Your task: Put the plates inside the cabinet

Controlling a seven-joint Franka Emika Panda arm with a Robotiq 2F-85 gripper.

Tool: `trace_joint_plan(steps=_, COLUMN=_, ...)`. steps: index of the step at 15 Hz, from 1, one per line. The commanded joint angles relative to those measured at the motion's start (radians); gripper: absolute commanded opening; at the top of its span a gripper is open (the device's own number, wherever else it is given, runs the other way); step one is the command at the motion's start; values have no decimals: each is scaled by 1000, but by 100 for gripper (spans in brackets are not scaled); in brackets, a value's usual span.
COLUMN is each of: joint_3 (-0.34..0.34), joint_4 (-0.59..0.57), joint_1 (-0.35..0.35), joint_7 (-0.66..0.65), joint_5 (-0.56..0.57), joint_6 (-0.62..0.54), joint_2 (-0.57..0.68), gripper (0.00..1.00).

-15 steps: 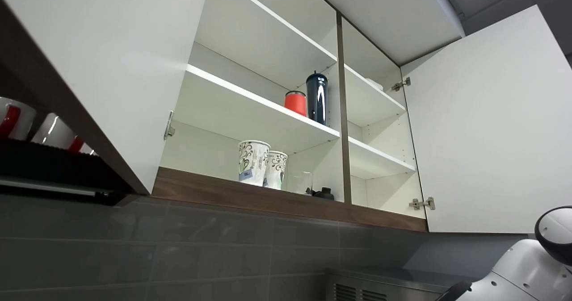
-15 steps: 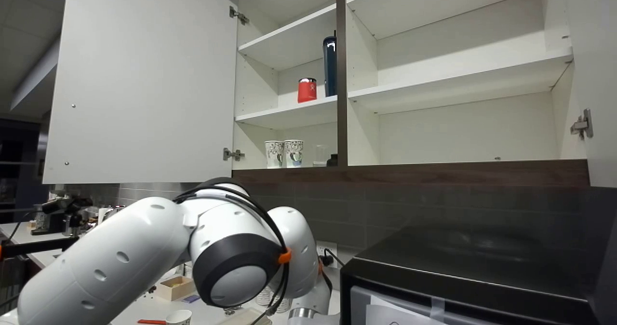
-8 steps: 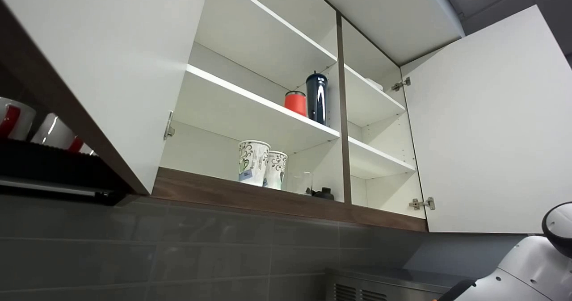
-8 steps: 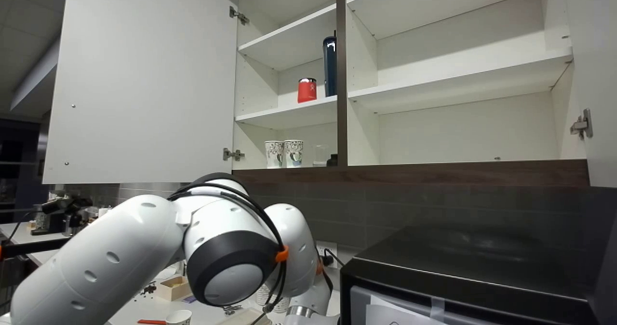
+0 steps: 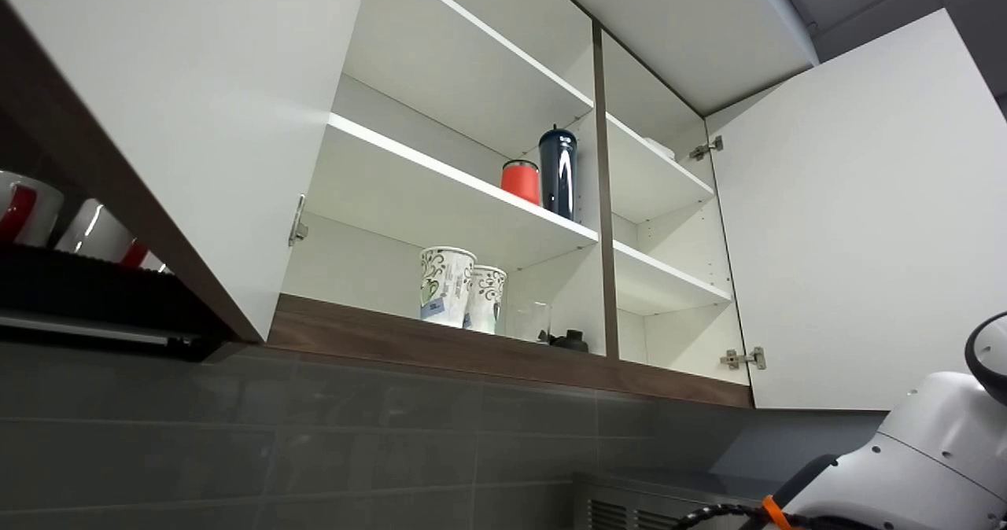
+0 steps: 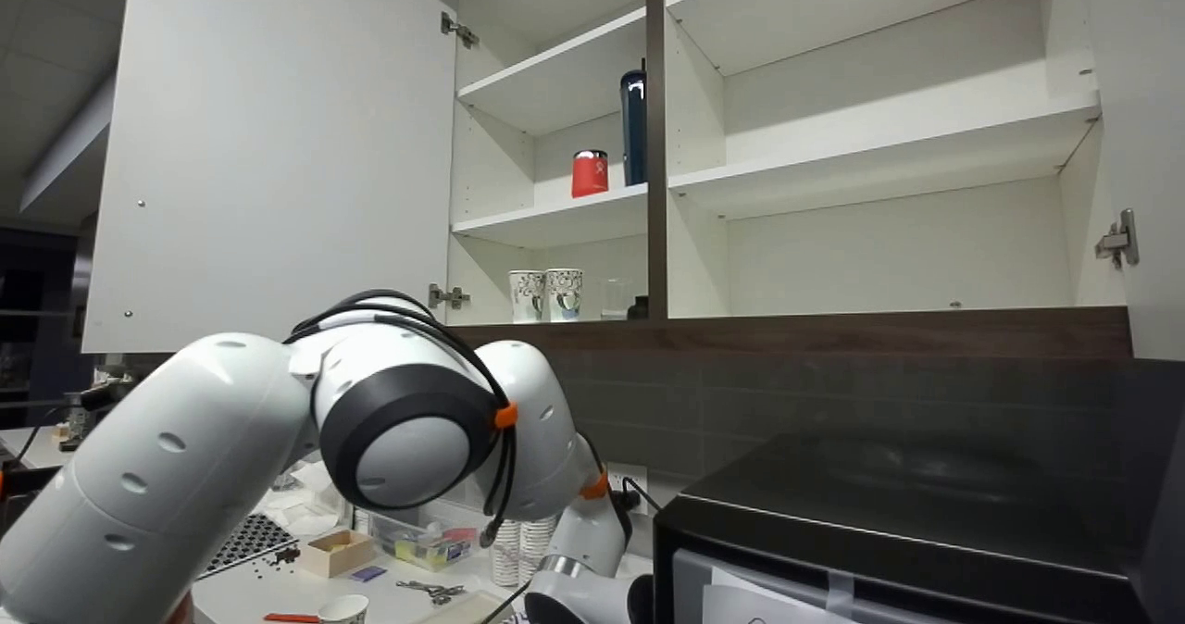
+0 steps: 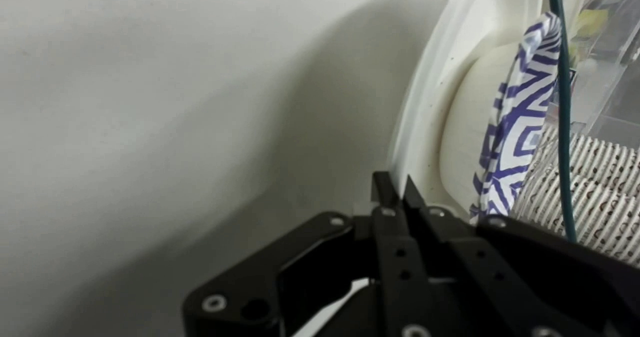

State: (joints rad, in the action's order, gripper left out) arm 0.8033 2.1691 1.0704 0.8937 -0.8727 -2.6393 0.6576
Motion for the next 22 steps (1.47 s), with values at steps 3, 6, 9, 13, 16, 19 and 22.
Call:
trace_joint_plan(steps=3, joint_3=-125, joint_4=90, joint_1=-110, joint_7=-9, joint_5=-164, joint_6=117, joint_2=-233, gripper=1)
trace_joint_plan(steps=6, joint_3=-271, joint_4=115, joint_1=-233, joint_7=-23, joint_5=-204, joint_6=250, joint_2=-334, gripper=1)
trace_joint_plan(steps=9, joint_3=-457, joint_4=136, joint_1=-396, joint_7=-28, joint_5=-221, joint_6=364, joint_2=-415, gripper=1)
trace_joint_plan(steps=13, joint_3=-667, joint_4=173, joint_1=-590, joint_7=-26, joint_5=-229, joint_6=457, joint_2=-500, gripper=1)
trace_joint_plan(steps=16, joint_3=-758, joint_4=138, joint_1=-677, joint_7=-12, joint_5=-218, joint_6=460, joint_2=-471, gripper=4)
trace_joint_plan(steps=19, joint_3=-764, joint_4=148, joint_1=-688, joint_7=-18, joint_5=-217, joint_6=459, joint_2=-483, gripper=4)
trace_joint_plan(steps=22, joint_3=-804, joint_4=158, joint_1=-708, joint_7=-8, joint_5=-228, joint_6=548, joint_2=-529, gripper=1)
